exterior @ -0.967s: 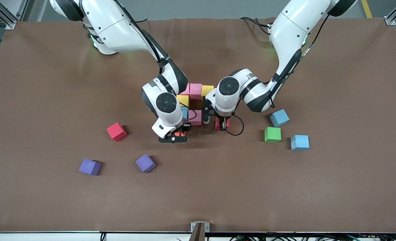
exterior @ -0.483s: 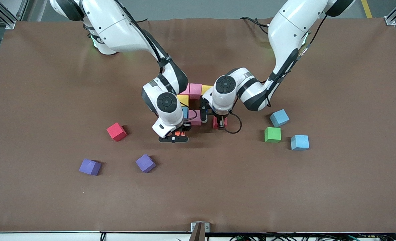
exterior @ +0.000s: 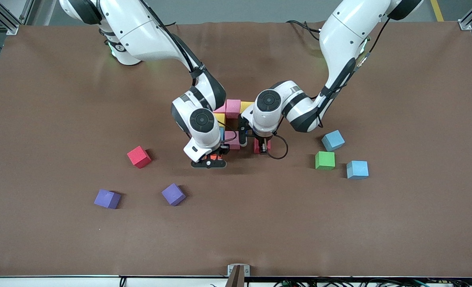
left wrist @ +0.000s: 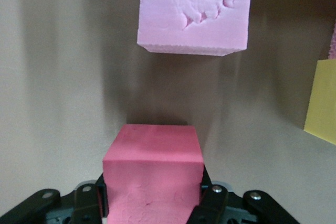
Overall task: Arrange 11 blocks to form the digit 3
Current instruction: 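Lower orange below blue with the right gripper while the left gripper lowers red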
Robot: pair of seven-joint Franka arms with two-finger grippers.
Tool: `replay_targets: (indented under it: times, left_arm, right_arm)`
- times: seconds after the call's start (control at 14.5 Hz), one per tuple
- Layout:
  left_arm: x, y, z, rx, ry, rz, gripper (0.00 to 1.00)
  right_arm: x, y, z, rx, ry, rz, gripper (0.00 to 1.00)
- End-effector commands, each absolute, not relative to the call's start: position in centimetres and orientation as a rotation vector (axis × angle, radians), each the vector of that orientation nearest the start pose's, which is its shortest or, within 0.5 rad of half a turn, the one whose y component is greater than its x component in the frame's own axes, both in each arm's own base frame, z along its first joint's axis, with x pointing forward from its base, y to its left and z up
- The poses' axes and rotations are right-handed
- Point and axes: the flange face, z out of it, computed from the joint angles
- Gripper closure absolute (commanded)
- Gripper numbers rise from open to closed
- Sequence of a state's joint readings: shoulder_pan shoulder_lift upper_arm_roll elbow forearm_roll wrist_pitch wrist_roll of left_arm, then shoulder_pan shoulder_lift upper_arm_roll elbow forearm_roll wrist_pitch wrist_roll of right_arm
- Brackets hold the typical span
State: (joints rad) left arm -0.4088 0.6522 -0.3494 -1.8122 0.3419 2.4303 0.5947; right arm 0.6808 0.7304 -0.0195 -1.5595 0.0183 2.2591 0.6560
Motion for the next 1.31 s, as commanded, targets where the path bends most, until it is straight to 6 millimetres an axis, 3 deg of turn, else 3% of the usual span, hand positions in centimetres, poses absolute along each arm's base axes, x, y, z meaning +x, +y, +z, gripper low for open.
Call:
replay_targets:
  times: [0.0, 0.55, 0.76, 1.24]
  left_arm:
    - [48.7, -44.0, 19.3, -2.245, 2.173, -0.026, 0.76]
    - [48.7, -43.7, 19.3, -2.244, 2.17, -0.022, 0.75]
    - [48.8, -42.7, 19.1, -2.244, 2.166, -0.005, 0.74]
    - [49.1, -40.7, 21.5, -2.209, 2.144, 0.087, 0.73]
  right_arm:
    - [53.5, 43.9, 20.6, -3.171, 0.026, 0.07, 0.97]
    - [52.7, 43.7, 20.0, -3.192, 0.001, 0.111, 0.97]
    - [52.7, 43.7, 19.9, -3.197, -0.004, 0.121, 0.97]
    - [52.7, 43.7, 20.0, -3.196, -0.007, 0.119, 0.97]
